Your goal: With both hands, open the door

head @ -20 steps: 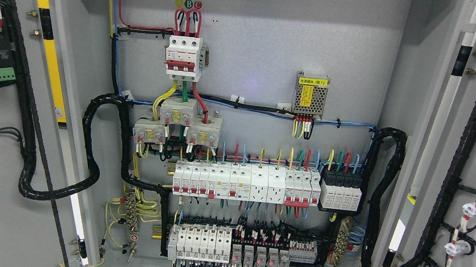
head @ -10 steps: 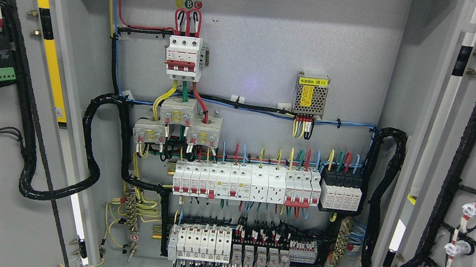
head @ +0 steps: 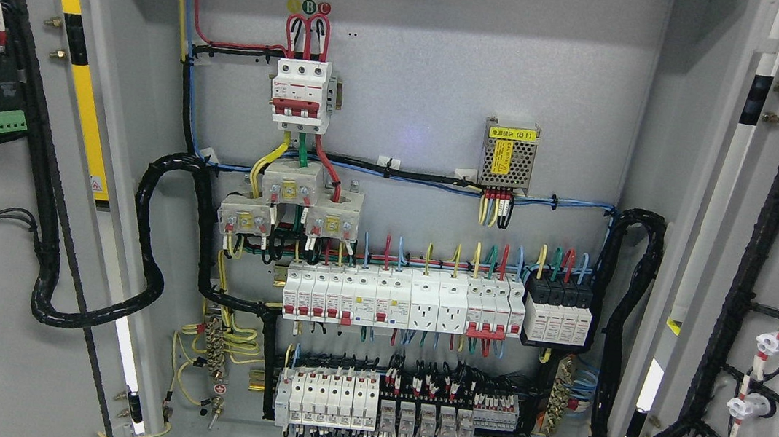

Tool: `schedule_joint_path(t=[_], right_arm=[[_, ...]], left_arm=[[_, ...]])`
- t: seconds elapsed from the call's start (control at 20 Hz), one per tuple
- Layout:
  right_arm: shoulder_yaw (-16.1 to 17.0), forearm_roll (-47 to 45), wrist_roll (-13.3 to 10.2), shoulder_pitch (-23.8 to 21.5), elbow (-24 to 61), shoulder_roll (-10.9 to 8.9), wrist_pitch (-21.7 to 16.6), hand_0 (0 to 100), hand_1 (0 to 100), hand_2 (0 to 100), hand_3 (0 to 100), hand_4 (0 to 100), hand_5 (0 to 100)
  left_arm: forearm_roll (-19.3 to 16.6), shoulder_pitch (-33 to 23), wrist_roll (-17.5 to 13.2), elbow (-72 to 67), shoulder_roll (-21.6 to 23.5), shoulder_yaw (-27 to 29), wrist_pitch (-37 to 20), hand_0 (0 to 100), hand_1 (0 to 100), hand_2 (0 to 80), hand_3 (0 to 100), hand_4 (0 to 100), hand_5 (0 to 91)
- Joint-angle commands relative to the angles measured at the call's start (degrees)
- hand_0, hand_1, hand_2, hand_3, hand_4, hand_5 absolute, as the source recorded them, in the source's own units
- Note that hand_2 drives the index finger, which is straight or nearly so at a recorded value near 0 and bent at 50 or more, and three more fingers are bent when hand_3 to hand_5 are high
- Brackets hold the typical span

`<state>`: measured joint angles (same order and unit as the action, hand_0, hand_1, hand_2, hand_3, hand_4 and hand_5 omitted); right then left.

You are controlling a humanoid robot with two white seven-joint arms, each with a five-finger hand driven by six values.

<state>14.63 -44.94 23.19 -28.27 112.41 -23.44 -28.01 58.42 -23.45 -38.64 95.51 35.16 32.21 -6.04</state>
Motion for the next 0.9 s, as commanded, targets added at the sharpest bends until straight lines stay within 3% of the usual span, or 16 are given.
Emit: schedule_joint_path(t=[0.0, 0.2, 0.3, 0.5, 0.65, 0.75, 0.85], right_arm=[[-10.7, 0.4, 0.0, -1.0, -7.8, -0.38, 0.0, 24, 0, 0, 0, 0, 0], [-16.0, 0.6, 0.1, -1.2, -14.1, -0.56, -0.1, 24, 0, 0, 0, 0, 0], [-18.3, 2.6, 0.2, -2.3, -16.2, -0.56, -0.1, 24, 0, 0, 0, 0, 0], [-23.2, 12.8, 0.2, -2.8, -23.2, 1.54, -0.1, 24, 0, 0, 0, 0, 0], [-27.1, 15.8, 0.1, -2.5, -30.8, 3.22, -0.1, 24, 0, 0, 0, 0, 0], [-28.4, 17.9, 0.0, -1.8, -37.5, 5.15, 0.0, 24, 0, 0, 0, 0, 0], [-28.9, 20.8, 0.1, 0.1, -44.7, 8.22, 0.0, 24, 0, 0, 0, 0, 0]], left_arm=[[-3.1, -0.7, 0.6, 8.0, -6.4, -4.5, -0.3, 0, 0, 0.0, 0, 0, 0.0], [-21.7, 0.0, 2.9, 1.1, -15.4, -17.9, -4.2, 0, 0, 0.0, 0, 0, 0.0], [-28.0, 0.2, 4.0, -4.4, -20.0, -22.3, -4.9, 0, 0, 0.0, 0, 0, 0.0], [-29.7, 4.2, 4.2, -22.1, -27.5, -23.9, -6.3, 0, 0, 0.0, 0, 0, 0.0], [-29.8, 6.8, 4.3, -36.1, -30.6, -23.9, -9.3, 0, 0, 0.0, 0, 0, 0.0], [-30.2, 9.6, 6.3, -46.6, -31.7, -24.1, -10.3, 0, 0, 0.0, 0, 0, 0.0], [-30.3, 13.2, 10.2, -58.1, -33.0, -24.0, -10.4, 0, 0, 0.0, 0, 0, 0.0]])
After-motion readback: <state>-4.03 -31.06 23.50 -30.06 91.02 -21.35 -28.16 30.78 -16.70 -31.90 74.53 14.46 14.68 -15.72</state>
